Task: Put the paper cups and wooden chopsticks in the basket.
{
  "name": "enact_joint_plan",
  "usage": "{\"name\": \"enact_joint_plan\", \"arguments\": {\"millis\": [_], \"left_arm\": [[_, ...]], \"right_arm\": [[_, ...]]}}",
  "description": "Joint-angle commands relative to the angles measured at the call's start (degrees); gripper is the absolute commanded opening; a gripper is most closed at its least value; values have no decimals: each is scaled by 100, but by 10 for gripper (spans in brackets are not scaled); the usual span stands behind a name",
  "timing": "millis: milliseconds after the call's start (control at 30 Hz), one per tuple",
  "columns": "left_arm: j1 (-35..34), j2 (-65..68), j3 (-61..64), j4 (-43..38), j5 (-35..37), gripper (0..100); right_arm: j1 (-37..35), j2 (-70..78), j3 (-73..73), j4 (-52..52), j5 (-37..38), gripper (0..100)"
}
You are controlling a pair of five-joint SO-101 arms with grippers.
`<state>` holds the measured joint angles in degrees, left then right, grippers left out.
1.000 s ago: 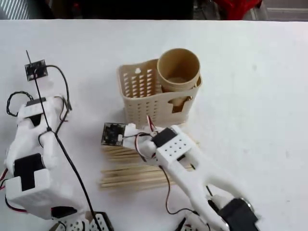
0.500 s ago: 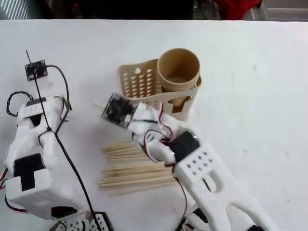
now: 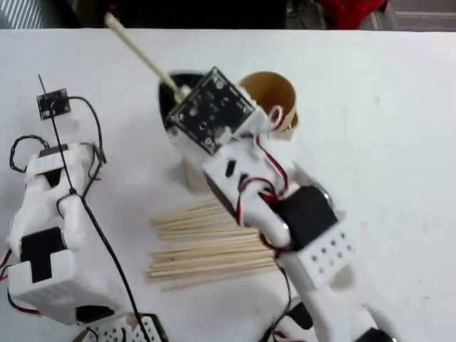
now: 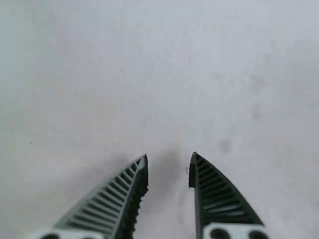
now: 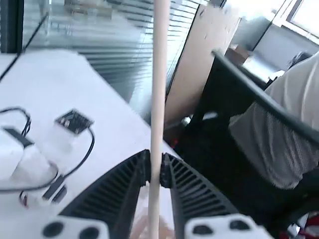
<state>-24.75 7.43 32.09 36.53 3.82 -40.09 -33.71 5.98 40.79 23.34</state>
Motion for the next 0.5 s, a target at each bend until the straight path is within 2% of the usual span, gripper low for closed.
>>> {"name": "enact_joint_plan", "arguments": {"millis": [0, 233, 467], "left_arm": [[84, -13, -255, -9, -70, 155], [84, -13, -264, -9, -70, 155], [84, -13, -264, -9, -70, 155]], "right_arm": [[-22, 426, -554, -927, -62, 17], [154, 1508, -686, -945, -88, 18], [760, 1640, -677, -936, -1169, 38]]}}
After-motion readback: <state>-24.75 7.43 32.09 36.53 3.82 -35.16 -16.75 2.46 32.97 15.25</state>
